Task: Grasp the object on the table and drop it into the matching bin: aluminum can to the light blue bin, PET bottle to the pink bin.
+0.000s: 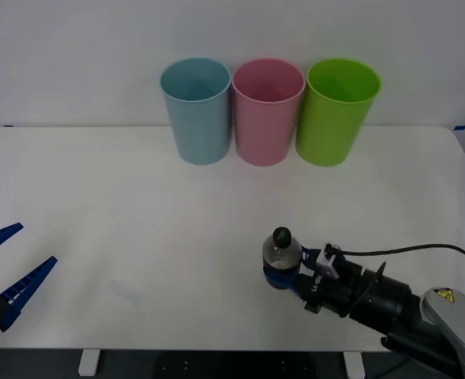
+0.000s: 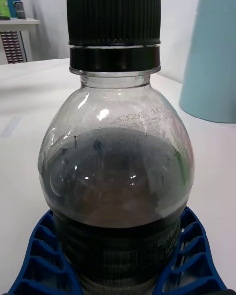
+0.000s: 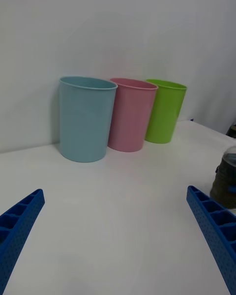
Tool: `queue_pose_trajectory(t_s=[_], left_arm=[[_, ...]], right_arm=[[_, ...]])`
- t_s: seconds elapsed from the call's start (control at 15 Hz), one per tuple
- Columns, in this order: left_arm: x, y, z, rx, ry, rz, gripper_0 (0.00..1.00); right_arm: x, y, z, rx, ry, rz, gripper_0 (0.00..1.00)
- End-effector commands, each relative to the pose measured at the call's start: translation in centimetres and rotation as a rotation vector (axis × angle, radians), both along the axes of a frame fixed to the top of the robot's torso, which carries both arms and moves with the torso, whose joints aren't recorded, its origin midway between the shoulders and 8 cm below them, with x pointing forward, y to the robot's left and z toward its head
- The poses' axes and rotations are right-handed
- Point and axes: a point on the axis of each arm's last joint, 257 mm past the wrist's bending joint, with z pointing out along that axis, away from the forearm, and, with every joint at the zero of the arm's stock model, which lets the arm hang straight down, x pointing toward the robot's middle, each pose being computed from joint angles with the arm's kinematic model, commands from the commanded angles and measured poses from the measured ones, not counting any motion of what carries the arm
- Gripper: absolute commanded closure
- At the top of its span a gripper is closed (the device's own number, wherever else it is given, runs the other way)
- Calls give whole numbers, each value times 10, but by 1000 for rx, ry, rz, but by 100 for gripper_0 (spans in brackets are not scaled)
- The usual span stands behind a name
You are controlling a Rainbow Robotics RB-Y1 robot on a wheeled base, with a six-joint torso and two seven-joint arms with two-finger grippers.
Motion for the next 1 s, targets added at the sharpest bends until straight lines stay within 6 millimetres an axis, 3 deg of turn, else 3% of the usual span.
queue_pose_trajectory(t_s=[0.07,0.53,1.0], left_arm=[[0,0,0,0,0,0,0],[0,0,0,0,0,0,0],[0,0,0,0,0,0,0]], right_arm=[[10,-10,11,35,20,-36,100],[27,-29,78,161,49,-72,100],[37,-54,178,327,35,-105,100]])
